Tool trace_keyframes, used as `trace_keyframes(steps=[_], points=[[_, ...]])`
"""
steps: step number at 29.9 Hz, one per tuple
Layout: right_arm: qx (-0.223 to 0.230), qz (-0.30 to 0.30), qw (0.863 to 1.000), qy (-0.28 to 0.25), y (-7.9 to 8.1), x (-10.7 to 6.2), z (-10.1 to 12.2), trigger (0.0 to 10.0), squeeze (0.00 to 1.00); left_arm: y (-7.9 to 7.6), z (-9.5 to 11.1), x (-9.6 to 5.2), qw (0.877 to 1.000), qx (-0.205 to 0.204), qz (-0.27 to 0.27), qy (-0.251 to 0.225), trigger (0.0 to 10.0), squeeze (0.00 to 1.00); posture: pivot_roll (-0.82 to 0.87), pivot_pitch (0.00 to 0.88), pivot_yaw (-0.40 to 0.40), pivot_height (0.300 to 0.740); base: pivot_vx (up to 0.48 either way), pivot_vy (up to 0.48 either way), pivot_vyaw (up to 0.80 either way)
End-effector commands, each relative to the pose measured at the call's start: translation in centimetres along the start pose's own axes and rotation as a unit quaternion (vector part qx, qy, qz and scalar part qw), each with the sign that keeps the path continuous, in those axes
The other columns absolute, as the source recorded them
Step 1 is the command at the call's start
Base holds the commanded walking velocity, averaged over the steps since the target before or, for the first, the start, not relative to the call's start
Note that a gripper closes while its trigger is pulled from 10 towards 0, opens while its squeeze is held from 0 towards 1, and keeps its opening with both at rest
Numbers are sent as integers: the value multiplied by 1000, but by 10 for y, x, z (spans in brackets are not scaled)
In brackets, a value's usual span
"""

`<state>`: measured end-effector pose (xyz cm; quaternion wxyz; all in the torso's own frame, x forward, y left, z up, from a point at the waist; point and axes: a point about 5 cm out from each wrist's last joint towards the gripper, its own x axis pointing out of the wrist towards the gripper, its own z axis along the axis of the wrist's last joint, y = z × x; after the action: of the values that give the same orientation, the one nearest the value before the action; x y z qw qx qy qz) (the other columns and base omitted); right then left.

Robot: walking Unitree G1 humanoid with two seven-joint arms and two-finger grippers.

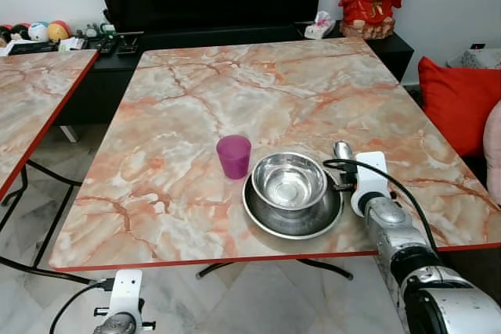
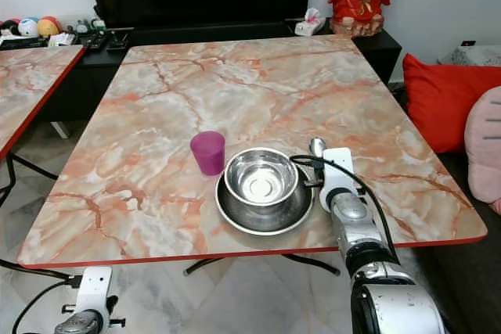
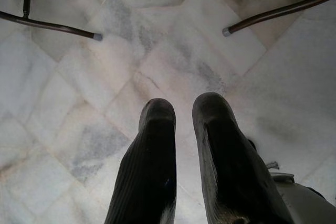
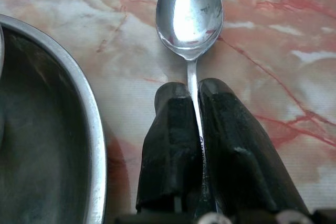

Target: Setting the table

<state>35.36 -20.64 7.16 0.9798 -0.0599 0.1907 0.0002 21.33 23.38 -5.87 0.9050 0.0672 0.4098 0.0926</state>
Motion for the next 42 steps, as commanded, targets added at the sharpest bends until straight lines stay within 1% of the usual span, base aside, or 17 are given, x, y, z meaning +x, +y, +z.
trace_keyframes(steps=[1,5,6,7,9,11,12,13,14,18,19,20,21,26,39,41,42], points=[[0,8,1000,19,5,0,-7,10000,0,1,2,0,1000,2,-1,-2,10000,0,53,0,55,740,0,0,0],[0,8,1000,20,5,0,-7,10000,0,1,2,0,1000,3,-1,-2,10000,0,52,0,54,740,0,0,0],[-1,8,1000,21,5,0,-7,10000,278,1,2,0,1000,3,-1,-2,10000,0,53,0,54,740,0,0,0],[0,8,1000,21,5,0,-8,10000,463,1,2,0,1000,3,-1,-2,10000,0,53,0,54,740,0,0,0],[-1,8,1000,21,5,0,-8,10000,498,1,2,0,1000,3,0,-2,10000,0,53,0,54,740,0,0,0],[-2,6,1000,22,5,0,-8,10000,443,1,2,0,1000,2,0,-2,10000,0,53,0,54,740,0,0,0],[-2,4,1000,22,4,0,-8,10000,369,1,1,0,1000,2,0,-1,10000,0,53,0,54,740,0,0,0],[-2,4,1000,22,4,0,-8,10000,251,2,1,0,1000,2,0,-1,10000,0,53,0,54,740,0,0,0],[-3,4,1000,22,4,0,-8,10000,0,2,1,0,1000,2,0,-1,10000,0,53,0,54,740,0,0,0],[-2,5,1000,21,5,0,-8,10000,0,1,1,0,1000,3,0,-1,10000,0,53,0,53,740,0,0,0],[-2,6,1000,21,5,0,-8,10000,133,1,2,0,1000,4,-1,-2,10000,0,54,0,53,740,0,0,0],[-2,6,1000,21,5,0,-8,10000,302,0,2,0,1000,5,-1,-3,10000,0,54,0,53,740,0,0,0],[-3,6,1000,21,5,0,-8,10000,420,0,3,0,1000,5,-1,-3,10000,0,54,0,53,740,0,0,0],[-12,8,1000,22,6,0,-9,10000,451,0,3,0,1000,6,-1,-3,10000,0,53,0,55,740,0,0,0],[-17,6,1000,17,6,0,-5,10000,439,0,4,1,1000,7,-1,-7,10000,0,51,0,54,740,0,0,0],[-16,3,1000,16,5,0,-5,10000,647,0,4,1,1000,8,-2,-7,10000,0,51,0,53,740,0,0,0],[-16,3,1000,16,5,0,-5,10000,647,0,5,1,1000,8,-2,-8,10000,0,52,0,53,740,0,0,0]])
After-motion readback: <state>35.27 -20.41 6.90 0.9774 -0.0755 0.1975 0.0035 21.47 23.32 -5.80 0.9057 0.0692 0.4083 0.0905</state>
